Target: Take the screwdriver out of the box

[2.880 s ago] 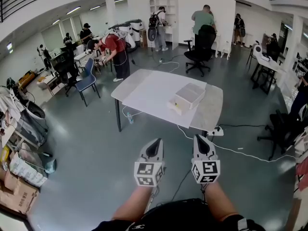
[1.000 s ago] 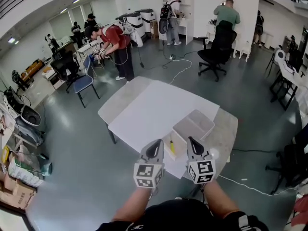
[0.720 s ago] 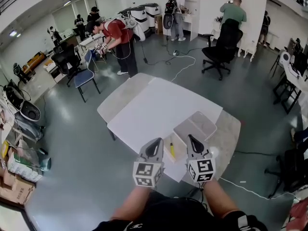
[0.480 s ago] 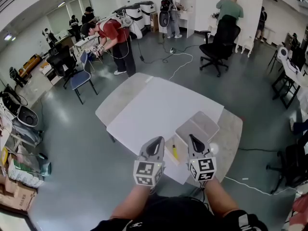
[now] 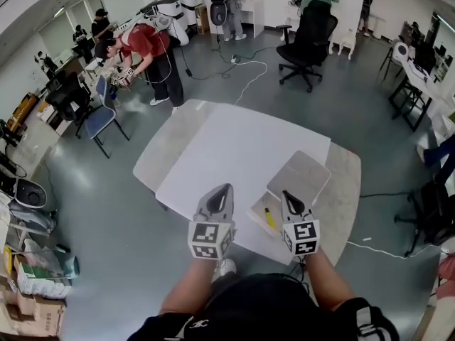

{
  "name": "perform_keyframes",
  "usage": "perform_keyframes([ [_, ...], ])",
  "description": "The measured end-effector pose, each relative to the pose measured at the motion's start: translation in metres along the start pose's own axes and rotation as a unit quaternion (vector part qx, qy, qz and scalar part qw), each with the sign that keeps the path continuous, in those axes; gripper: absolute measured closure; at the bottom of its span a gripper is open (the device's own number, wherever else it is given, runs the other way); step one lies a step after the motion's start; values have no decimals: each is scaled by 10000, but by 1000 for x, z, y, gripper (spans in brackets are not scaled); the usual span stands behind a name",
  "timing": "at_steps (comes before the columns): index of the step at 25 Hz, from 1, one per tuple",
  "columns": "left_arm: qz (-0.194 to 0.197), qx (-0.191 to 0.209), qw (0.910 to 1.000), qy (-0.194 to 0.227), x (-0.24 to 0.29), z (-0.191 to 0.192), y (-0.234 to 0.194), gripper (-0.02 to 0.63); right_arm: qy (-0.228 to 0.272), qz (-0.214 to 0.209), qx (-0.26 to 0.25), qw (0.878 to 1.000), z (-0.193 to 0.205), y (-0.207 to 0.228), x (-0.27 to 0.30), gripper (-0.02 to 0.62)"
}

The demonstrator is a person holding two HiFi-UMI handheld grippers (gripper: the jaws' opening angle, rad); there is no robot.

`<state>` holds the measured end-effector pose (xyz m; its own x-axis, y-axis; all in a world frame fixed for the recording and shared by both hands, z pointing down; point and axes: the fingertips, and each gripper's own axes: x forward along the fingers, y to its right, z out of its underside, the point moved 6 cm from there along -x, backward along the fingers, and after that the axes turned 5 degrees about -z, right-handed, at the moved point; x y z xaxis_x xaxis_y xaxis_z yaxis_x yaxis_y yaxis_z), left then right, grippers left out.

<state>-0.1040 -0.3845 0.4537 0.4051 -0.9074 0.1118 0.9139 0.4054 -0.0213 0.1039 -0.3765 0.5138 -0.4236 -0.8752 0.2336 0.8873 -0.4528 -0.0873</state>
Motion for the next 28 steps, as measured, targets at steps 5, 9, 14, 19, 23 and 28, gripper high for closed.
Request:
perform_keyframes([
  [5,22,-72,10000,-17,3,0,-12,595,-627,-65,68,9980,24,-1,9,581],
  [9,26,-157,9999,-49,3,7,-11,595,-1129,-404,604,9909,49,-2,17,555],
  [14,13,-199,9998,-90,-3,15,-14,595,-1729,-470,584,9821,74,-8,23,546],
  [19,-53,-253,9995,-159,-10,22,-23,595,-2233,-680,675,9700,94,-18,37,545],
  [23,-145,-301,9993,-183,-16,26,-30,595,-2735,-951,668,9548,111,-24,50,543],
  [28,-261,-371,9987,-214,-22,32,-45,595,-3409,-1109,750,9305,135,-24,70,539],
])
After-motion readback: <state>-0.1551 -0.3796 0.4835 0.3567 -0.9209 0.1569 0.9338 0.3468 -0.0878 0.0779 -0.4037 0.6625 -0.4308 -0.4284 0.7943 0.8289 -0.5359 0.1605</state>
